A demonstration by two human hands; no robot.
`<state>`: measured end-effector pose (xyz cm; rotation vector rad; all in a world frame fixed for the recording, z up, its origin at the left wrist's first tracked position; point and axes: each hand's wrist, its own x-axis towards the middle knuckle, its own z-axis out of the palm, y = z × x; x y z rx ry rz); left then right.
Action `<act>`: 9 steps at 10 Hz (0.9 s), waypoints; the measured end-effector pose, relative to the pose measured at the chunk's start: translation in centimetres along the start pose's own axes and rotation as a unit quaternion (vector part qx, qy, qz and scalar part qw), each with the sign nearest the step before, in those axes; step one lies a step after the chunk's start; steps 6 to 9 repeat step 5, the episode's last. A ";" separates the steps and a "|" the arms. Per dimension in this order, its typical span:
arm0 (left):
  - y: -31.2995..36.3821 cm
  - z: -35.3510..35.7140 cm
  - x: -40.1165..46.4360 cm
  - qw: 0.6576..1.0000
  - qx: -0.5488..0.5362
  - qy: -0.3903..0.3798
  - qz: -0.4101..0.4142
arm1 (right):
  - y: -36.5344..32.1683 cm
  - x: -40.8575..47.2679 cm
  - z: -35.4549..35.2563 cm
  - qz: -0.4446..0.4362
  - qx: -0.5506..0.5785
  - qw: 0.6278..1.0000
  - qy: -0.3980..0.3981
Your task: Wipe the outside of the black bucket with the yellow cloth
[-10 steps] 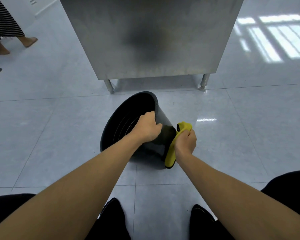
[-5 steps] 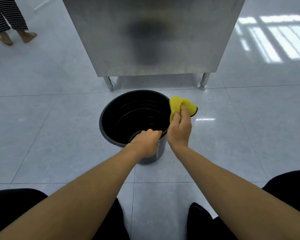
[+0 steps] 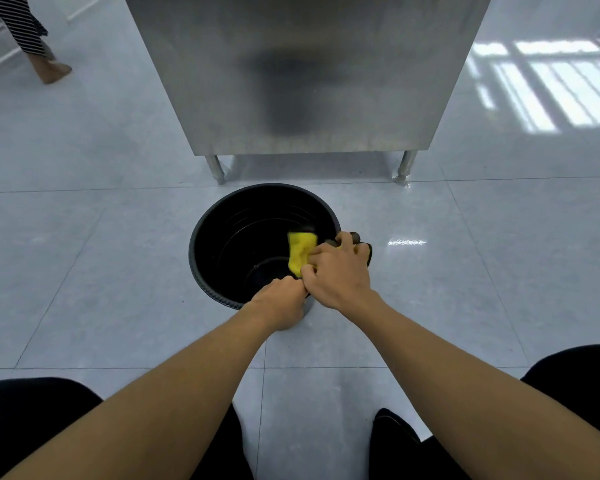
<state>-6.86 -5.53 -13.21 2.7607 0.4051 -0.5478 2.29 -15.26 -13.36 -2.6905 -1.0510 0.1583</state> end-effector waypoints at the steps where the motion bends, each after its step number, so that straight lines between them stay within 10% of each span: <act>1: 0.0 -0.3 -0.2 1.000 -0.023 -0.018 -0.006 | 0.0 0.1 -0.1 -0.004 -0.021 0.999 -0.038; 3: -0.6 -2.2 -0.4 0.987 -0.119 -0.109 -0.022 | -0.2 -0.5 0.2 0.000 -0.008 1.000 -0.004; 9: -1.2 -6.4 -1.6 0.999 0.000 -0.032 -0.028 | -1.1 0.4 -1.6 -0.008 0.038 0.999 0.013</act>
